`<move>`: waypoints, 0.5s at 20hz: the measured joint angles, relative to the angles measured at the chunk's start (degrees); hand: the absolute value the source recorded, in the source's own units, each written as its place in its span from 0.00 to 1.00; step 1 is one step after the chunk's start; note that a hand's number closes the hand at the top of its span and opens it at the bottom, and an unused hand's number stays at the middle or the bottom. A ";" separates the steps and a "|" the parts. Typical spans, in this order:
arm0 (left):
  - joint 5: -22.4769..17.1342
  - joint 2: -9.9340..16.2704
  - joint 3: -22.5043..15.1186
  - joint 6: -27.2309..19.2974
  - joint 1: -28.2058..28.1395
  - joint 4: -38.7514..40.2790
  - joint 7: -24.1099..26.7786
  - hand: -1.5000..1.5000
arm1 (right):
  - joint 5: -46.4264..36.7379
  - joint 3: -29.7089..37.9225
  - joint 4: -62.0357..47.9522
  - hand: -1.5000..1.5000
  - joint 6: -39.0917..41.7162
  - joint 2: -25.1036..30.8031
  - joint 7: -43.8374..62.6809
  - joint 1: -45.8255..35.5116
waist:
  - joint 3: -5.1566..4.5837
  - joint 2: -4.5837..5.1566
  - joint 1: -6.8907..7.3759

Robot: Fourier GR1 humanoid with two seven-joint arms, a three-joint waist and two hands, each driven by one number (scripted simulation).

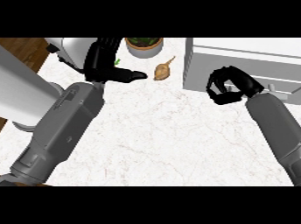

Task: Pick up the cup, place it into the drawer and close the drawer

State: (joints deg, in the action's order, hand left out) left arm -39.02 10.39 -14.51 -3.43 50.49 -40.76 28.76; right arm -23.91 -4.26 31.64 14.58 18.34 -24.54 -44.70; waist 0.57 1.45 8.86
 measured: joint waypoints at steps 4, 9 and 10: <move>-0.05 0.74 -0.28 1.39 -1.24 -1.00 -0.19 0.00 | 1.77 0.88 0.17 1.00 3.16 0.81 -0.49 0.24 | 0.07 0.13 0.59; -0.31 0.93 -0.54 2.62 -2.29 -1.95 -0.52 0.00 | 3.95 1.64 1.03 1.00 7.64 2.01 -0.39 0.59 | 0.35 0.45 1.25; -0.40 1.03 -0.54 2.92 -2.48 -2.15 -0.59 0.00 | 4.37 1.80 1.22 1.00 8.40 2.21 -0.37 0.70 | 0.38 0.50 1.39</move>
State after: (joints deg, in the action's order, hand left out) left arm -39.42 11.42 -15.05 -0.50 48.02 -42.91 28.17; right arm -19.54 -2.47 32.86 22.98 20.56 -24.92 -43.99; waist 0.95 1.95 10.25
